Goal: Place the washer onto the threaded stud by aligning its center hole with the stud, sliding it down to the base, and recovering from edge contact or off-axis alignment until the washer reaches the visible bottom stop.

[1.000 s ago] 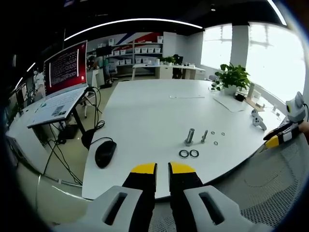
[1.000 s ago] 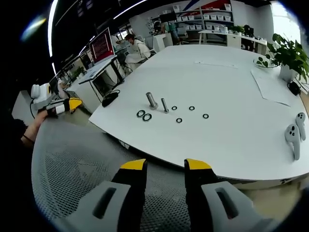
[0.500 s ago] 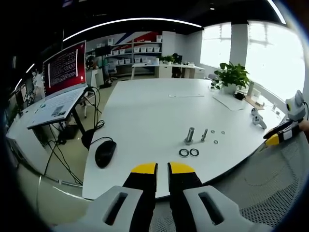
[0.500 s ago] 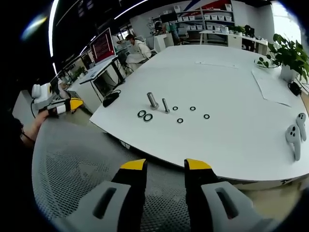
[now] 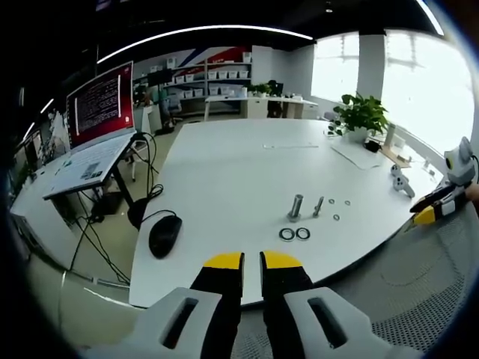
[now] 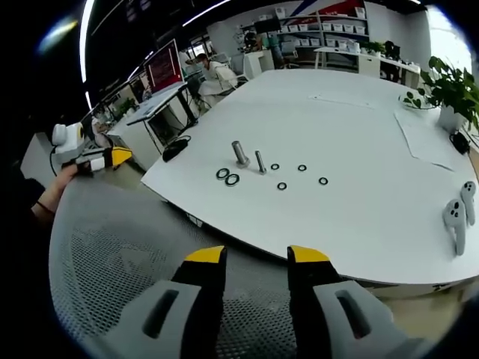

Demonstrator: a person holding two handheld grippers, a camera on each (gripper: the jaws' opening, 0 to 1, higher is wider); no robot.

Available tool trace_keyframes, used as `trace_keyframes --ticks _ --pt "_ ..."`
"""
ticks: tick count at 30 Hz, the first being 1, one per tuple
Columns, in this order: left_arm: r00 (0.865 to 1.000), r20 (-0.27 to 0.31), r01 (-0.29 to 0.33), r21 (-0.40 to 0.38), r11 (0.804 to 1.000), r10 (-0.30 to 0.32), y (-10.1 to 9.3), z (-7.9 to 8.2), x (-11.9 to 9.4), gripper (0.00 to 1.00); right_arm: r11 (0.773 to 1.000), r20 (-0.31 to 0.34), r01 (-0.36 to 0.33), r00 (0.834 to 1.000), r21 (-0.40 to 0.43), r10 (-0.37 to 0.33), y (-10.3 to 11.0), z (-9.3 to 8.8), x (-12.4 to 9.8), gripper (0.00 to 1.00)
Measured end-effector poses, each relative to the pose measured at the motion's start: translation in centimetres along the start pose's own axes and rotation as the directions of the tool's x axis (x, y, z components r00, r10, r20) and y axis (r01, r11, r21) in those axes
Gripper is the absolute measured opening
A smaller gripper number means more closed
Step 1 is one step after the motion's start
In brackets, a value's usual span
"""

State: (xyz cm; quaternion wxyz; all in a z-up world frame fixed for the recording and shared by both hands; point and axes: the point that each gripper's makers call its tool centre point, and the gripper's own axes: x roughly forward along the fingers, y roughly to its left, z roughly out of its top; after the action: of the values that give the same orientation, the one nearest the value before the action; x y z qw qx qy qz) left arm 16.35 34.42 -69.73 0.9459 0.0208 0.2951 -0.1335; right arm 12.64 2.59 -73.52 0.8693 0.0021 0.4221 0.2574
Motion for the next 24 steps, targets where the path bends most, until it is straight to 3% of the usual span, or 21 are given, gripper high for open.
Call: trace_keyframes --ticks 7,24 --pt "1.0 0.029 -0.011 -0.029 1.0 0.012 0.25 0.34 -0.11 0.07 1.0 -0.024 -0.018 1.0 -0.025 0.018 0.34 -0.26 0.09 0.34" --pt "0.999 0.025 -0.029 -0.035 0.999 0.03 0.53 0.19 -0.14 0.06 1.0 -0.059 -0.024 0.998 -0.019 0.023 0.37 -0.89 0.15 0.33"
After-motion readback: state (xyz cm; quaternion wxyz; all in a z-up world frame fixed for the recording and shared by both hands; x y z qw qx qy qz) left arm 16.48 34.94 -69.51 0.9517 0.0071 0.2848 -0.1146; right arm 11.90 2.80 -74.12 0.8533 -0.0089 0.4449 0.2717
